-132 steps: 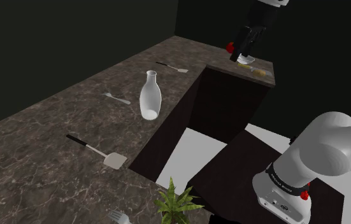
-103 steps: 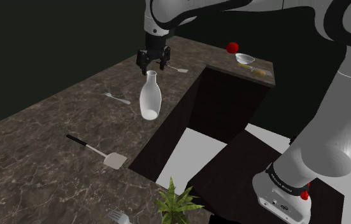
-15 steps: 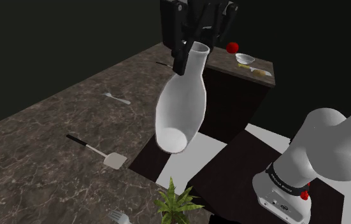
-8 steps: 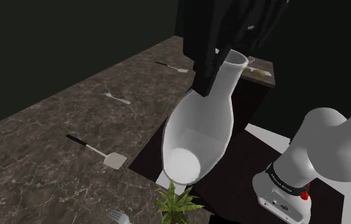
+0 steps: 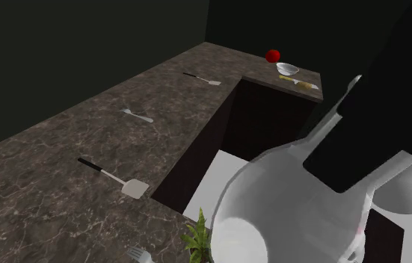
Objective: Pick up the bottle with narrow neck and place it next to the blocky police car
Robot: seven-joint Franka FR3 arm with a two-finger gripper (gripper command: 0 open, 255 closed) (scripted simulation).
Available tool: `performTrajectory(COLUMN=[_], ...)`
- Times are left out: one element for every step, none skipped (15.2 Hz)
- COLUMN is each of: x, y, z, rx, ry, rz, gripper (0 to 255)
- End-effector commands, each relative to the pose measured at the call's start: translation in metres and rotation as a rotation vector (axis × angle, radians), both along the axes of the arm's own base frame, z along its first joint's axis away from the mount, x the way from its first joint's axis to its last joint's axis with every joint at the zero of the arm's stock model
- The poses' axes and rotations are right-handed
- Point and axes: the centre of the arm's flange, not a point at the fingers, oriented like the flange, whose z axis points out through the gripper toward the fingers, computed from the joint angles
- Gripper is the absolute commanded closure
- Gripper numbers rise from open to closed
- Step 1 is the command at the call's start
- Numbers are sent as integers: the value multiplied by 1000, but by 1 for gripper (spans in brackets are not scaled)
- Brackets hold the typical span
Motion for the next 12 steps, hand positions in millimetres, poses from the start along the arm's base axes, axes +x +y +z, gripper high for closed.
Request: performTrajectory(x=[-23, -34, -46, -57, -68, -79, -90, -90, -90, -90, -90, -90], y=[14, 20, 27, 33, 39, 45, 51, 51, 51, 51, 51, 51], z=[4, 7, 10, 13, 16, 19, 22, 17, 11, 6, 1, -4], rx=[1, 1, 1, 1, 1, 1, 1, 1, 1, 1, 1, 1], ry=[0, 0, 0, 0, 0, 0, 0, 0, 0, 0, 0, 0], rz=[-2, -2, -2, -2, -2, -2, -2, -2, -2, -2, -2, -2], gripper=[255, 255, 255, 255, 255, 255, 255, 255, 255, 255, 255, 255])
